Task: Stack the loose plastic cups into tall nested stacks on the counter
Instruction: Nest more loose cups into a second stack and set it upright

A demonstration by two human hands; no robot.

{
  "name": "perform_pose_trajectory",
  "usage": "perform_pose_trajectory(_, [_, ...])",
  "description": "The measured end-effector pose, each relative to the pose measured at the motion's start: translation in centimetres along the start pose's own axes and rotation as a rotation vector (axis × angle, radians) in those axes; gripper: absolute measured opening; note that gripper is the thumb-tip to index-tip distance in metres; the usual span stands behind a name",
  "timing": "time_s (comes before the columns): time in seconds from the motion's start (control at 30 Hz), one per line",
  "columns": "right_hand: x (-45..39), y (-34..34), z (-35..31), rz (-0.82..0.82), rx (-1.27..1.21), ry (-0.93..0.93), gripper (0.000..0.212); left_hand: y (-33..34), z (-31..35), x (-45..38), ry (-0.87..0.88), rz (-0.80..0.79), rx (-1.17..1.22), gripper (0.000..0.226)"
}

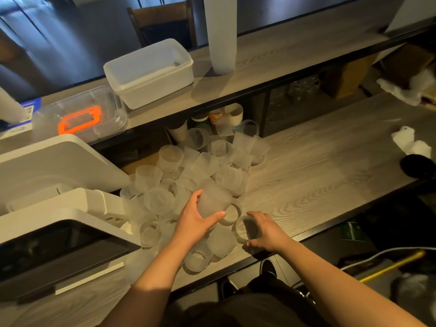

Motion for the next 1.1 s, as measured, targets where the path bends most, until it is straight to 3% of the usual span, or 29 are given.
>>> perform_pose_trajectory(0.3, [-0.4, -3.5, 1.1, 0.161, -0.451, 0.038, 0.082, 0.6, -0.5, -0.2, 0.008, -0.006, -0.022, 0.089])
perform_pose_trajectory(0.47, [0.2, -7.9, -2.5, 0.268, -0.759, -0.043, 0.062, 0.9, 0.8, -0.4, 0.044, -0.001, -0.037, 0.083])
perform_pose_trajectory(0.57, [0.9, -9.9, -5.6, 0.288, -0.88, -0.101, 0.067, 1.2, 1.9, -0.5, 0.108, -0.017, -0.039, 0.077])
perform_pose_trajectory(0.73, [1.1, -9.7, -8.7, 0.212, -0.888, -0.165, 0.06, 1.9, 3.0, -0.5, 0.16, -0.073, -0.04, 0.078])
perform_pose_trajectory(0.93, [1.8, -9.0, -9.5, 0.243, -0.74, -0.209, 0.072, 1.6, 3.1, -0.7, 0.182, -0.076, -0.051, 0.078])
perform_pose_trajectory(1.1, [1.7, -8.2, -10.1, 0.204, -0.664, -0.226, 0.07, 1.9, 3.3, -0.8, 0.202, -0.09, -0.057, 0.079])
Point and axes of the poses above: each hand's wrist, its own x-axis away from the middle knuckle, its own y-axis out of the palm, z = x × y, the point moved 10 cm from there along -x, towards the middle knuckle, and after that the axes turned 10 degrees about -x, right-handed, at the moved point
